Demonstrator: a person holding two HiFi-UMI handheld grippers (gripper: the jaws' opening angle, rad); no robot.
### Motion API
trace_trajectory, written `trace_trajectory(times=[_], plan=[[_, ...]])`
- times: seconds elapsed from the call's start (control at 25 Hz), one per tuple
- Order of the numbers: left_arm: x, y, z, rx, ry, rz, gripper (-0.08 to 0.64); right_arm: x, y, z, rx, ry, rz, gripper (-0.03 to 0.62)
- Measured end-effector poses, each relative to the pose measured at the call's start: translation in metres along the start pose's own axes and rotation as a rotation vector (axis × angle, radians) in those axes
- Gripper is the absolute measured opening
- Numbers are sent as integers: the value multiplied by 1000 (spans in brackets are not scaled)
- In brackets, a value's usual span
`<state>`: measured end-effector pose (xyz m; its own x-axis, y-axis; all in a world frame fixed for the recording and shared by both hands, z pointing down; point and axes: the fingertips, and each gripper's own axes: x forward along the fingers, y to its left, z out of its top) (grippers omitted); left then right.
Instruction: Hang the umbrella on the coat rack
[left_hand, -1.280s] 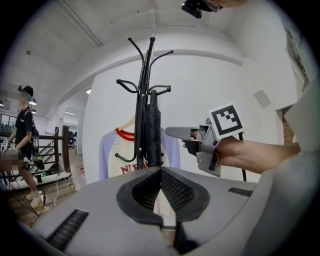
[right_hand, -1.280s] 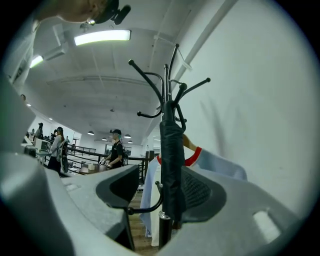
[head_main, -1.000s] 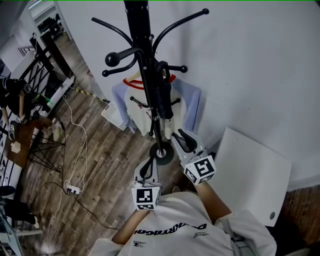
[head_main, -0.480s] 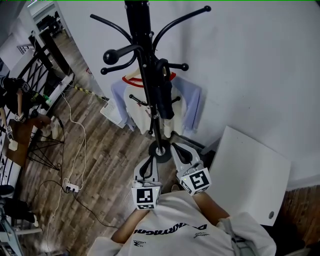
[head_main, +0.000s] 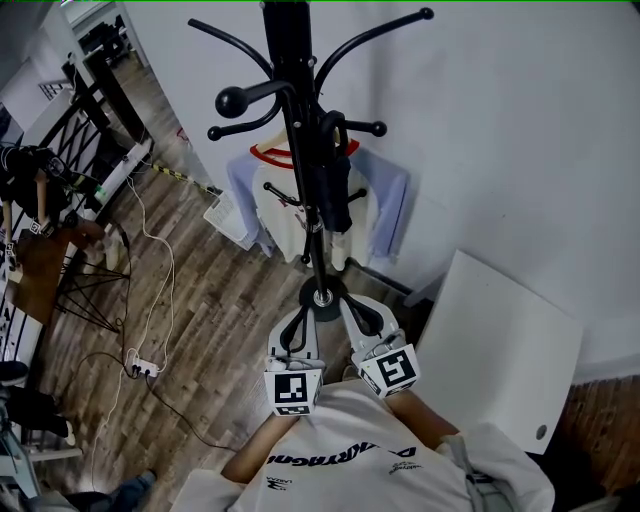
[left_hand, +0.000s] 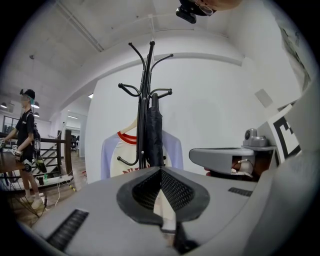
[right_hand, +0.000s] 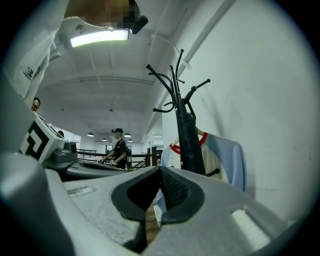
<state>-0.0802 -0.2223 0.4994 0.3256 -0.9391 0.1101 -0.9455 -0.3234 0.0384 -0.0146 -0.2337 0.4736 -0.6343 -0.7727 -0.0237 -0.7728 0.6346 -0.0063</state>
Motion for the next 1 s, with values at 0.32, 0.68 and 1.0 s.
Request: trace_trajectory(times=[0.32,0.68,1.0], plan=[[0,0,-3,10,2,-1,-3,-4,-2,-9,15,20,1,-5],[2,3,-9,30,32,3,-3,-1,0,-17,24,40,11,-5],[0,5,-10,26,36,7,-3,-1,-1,-21,40,49,13,-5]])
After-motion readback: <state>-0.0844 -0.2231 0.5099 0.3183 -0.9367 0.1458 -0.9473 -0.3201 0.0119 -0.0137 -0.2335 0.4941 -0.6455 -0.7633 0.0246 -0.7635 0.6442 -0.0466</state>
